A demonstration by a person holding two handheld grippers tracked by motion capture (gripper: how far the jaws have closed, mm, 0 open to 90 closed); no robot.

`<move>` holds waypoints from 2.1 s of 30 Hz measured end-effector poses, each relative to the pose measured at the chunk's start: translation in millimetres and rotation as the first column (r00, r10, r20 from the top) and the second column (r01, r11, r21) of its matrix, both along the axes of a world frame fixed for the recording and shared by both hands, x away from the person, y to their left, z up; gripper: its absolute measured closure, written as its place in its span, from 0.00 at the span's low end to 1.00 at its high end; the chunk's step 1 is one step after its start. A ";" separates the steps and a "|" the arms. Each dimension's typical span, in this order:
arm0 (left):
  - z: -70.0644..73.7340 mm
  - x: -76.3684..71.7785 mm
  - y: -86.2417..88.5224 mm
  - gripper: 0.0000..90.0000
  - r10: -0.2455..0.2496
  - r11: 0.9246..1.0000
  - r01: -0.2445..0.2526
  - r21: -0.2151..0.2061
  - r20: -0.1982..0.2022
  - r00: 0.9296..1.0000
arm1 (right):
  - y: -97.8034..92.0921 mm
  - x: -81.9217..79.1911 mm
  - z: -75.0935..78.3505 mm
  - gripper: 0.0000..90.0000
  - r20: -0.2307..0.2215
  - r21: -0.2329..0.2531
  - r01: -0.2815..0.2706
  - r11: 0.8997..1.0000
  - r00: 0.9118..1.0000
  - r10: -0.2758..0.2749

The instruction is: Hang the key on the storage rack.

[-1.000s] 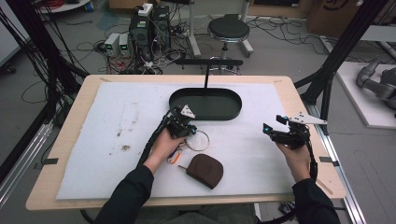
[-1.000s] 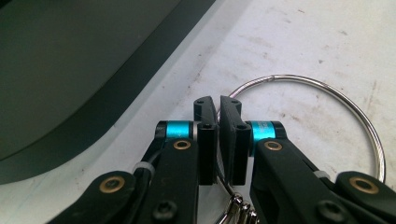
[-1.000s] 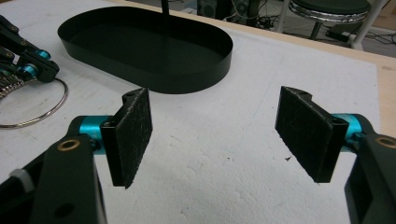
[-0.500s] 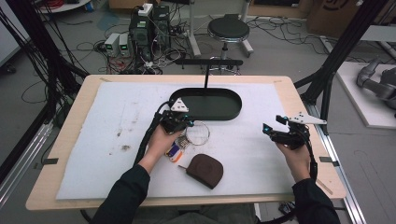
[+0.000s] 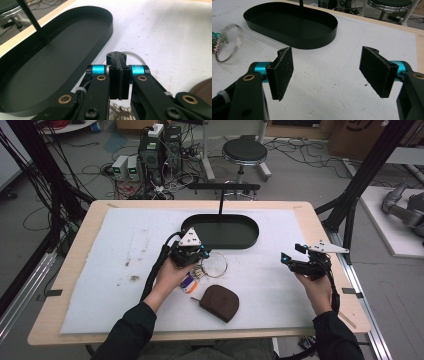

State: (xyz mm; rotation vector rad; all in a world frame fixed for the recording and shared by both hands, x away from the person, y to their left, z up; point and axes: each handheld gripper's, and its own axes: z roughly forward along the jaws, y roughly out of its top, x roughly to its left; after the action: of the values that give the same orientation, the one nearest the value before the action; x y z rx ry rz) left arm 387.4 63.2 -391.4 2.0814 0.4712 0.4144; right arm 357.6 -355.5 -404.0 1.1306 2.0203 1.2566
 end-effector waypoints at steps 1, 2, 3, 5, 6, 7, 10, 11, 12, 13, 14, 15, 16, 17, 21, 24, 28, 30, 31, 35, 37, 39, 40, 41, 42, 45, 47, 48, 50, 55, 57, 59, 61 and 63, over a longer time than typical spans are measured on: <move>-1.1 -0.2 0.1 1.00 0.001 1.000 -0.001 0.015 -0.002 1.000 | 0.2 0.2 -0.1 0.31 0.001 -0.002 -0.001 1.000 1.000 0.001; -1.1 -0.2 0.1 1.00 0.001 1.000 -0.001 0.015 -0.002 1.000 | 0.5 0.4 -0.2 0.31 0.005 -0.005 -0.002 1.000 1.000 0.002; -3.9 1.9 1.8 0.99 0.011 1.000 -0.011 0.007 -0.017 1.000 | 0.8 0.1 -0.1 0.31 0.005 -0.006 -0.002 1.000 1.000 0.002; -5.6 5.4 3.4 0.99 0.028 1.000 -0.028 0.004 -0.023 0.999 | 1.4 -0.4 0.1 0.31 0.002 -0.007 -0.001 1.000 1.000 0.001; -7.4 7.3 3.5 0.99 0.036 0.999 -0.036 -0.013 -0.033 0.999 | 1.4 -0.4 0.2 0.31 0.003 -0.008 -0.002 1.000 1.000 0.002; -9.2 10.3 4.1 0.99 0.032 0.999 -0.032 -0.012 -0.044 0.999 | 1.4 -0.5 0.2 0.31 0.002 -0.008 -0.001 1.000 1.000 0.001; -14.1 14.4 2.1 0.95 0.053 0.999 -0.053 0.006 -0.062 0.997 | 1.4 -0.2 -0.1 0.31 -0.001 -0.007 -0.002 1.000 1.000 0.002; -19.7 19.8 -0.6 0.92 0.067 0.998 -0.065 0.024 -0.086 0.994 | 1.4 0.6 -0.6 0.31 -0.001 -0.008 -0.004 1.000 1.000 0.004; -19.7 19.8 -0.6 0.89 0.067 0.998 -0.065 0.024 -0.086 0.994 | 1.4 0.6 -0.6 0.31 -0.001 -0.008 -0.004 1.000 1.000 0.004; -25.5 25.4 -5.3 0.87 0.080 0.996 -0.075 0.044 -0.121 0.989 | 1.8 0.8 -0.8 0.31 -0.001 -0.010 -0.005 1.000 1.000 0.005; -25.5 25.4 -5.3 0.85 0.080 0.996 -0.075 0.044 -0.121 0.989 | 2.1 0.8 -0.9 0.31 -0.004 -0.010 -0.006 1.000 1.000 0.006; -30.2 30.7 -11.0 0.83 0.095 0.993 -0.085 0.076 -0.144 0.985 | 2.2 0.9 -1.0 0.31 -0.004 -0.010 -0.007 1.000 1.000 0.007; -30.2 30.7 -11.0 0.83 0.095 0.993 -0.085 0.076 -0.144 0.985 | 2.2 0.9 -1.0 0.31 -0.004 -0.010 -0.007 1.000 1.000 0.007; -32.1 32.7 -14.2 0.83 0.100 0.992 -0.088 0.091 -0.148 0.984 | 2.1 1.1 -1.1 0.31 -0.005 -0.010 -0.008 1.000 1.000 0.008; -39.4 42.6 -26.2 0.82 0.127 0.981 -0.100 0.168 -0.161 0.979 | 1.5 1.0 -1.1 0.31 -0.008 -0.007 -0.007 1.000 1.000 0.007; -43.8 44.3 -28.6 0.82 0.142 0.973 -0.106 0.205 -0.168 0.975 | 0.7 0.8 -0.8 0.31 -0.004 -0.004 -0.009 1.000 1.000 0.009; -46.0 45.6 -28.3 0.88 0.134 0.974 -0.096 0.204 -0.185 0.974 | 0.2 1.1 -1.1 0.31 -0.006 -0.008 -0.010 1.000 1.000 0.010; -45.7 43.5 -30.7 0.89 0.126 0.972 -0.087 0.217 -0.175 0.976 | 0.9 1.1 -1.2 0.31 -0.007 -0.005 -0.011 1.000 1.000 0.011; -45.4 42.6 -31.7 0.95 0.119 0.971 -0.079 0.224 -0.171 0.978 | 1.7 1.0 -1.2 0.31 -0.003 -0.010 -0.014 1.000 1.000 0.014; -45.5 43.4 -30.4 0.96 0.127 0.974 -0.087 0.209 -0.186 0.974 | 2.2 0.9 -1.1 0.31 -0.004 -0.011 -0.017 1.000 1.000 0.017; -45.4 43.4 -30.2 0.96 0.130 0.974 -0.090 0.206 -0.188 0.974 | 1.9 0.7 -1.0 0.31 -0.005 -0.008 -0.016 1.000 1.000 0.016; -44.9 42.7 -30.3 0.96 0.131 0.975 -0.093 0.201 -0.184 0.974 | 1.4 0.7 -1.1 0.31 -0.003 -0.007 -0.018 1.000 1.000 0.018; -42.2 41.8 -29.1 0.96 0.127 0.979 -0.095 0.183 -0.173 0.977 | 0.7 0.9 -1.1 0.31 -0.004 -0.006 -0.015 1.000 1.000 0.015; -40.1 41.2 -28.1 0.96 0.122 0.981 -0.093 0.172 -0.166 0.979 | 0.4 0.9 -1.1 0.31 -0.006 -0.005 -0.015 1.000 1.000 0.015; -40.1 41.2 -28.1 0.96 0.122 0.981 -0.093 0.172 -0.166 0.979 | 0.4 0.9 -1.1 0.31 -0.006 -0.005 -0.015 1.000 1.000 0.015; -31.8 38.2 -24.6 0.96 0.109 0.987 -0.090 0.136 -0.142 0.984 | -0.1 1.0 -1.1 0.31 -0.006 -0.003 -0.014 1.000 1.000 0.014; -25.2 33.6 -21.2 0.96 0.092 0.991 -0.080 0.107 -0.116 0.989 | -0.1 0.9 -1.1 0.31 -0.006 -0.003 -0.015 1.000 1.000 0.015; -22.2 30.5 -19.3 0.96 0.084 0.993 -0.074 0.093 -0.103 0.991 | -0.1 0.9 -1.1 0.31 -0.006 -0.001 -0.015 1.000 1.000 0.015; -16.8 23.9 -15.6 0.96 0.057 0.996 -0.050 0.076 -0.080 0.995 | -0.3 0.8 -0.9 0.31 -0.006 -0.001 -0.014 1.000 1.000 0.014; -8.0 1.9 -5.1 0.96 -0.022 0.999 0.023 0.026 -0.017 1.000 | 0.4 0.5 -0.8 0.31 -0.001 -0.004 -0.015 1.000 1.000 0.015; -7.3 -1.1 -3.6 0.96 -0.033 0.999 0.034 0.020 -0.010 0.999 | 0.9 0.4 -0.7 0.31 0.001 -0.006 -0.015 1.000 1.000 0.015; -6.5 -6.5 -1.0 0.96 -0.056 0.998 0.056 0.001 -0.002 0.998 | 1.7 -0.2 -0.5 0.31 -0.002 -0.005 -0.017 1.000 1.000 0.017; -5.2 -11.0 0.7 0.96 -0.079 0.997 0.079 0.001 0.001 0.997 | 1.8 0.2 -0.7 0.31 0.002 -0.012 -0.021 1.000 1.000 0.021; -4.8 -11.7 1.0 0.95 -0.095 0.995 0.095 -0.003 0.000 0.995 | 1.9 0.3 -0.7 0.31 0.002 -0.010 -0.019 1.000 1.000 0.019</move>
State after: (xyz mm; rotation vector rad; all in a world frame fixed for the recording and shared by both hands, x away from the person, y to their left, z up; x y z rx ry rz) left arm 375.7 64.2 -396.3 2.0913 0.3709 0.3573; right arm 357.8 -353.6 -404.7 1.1073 2.0390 1.2546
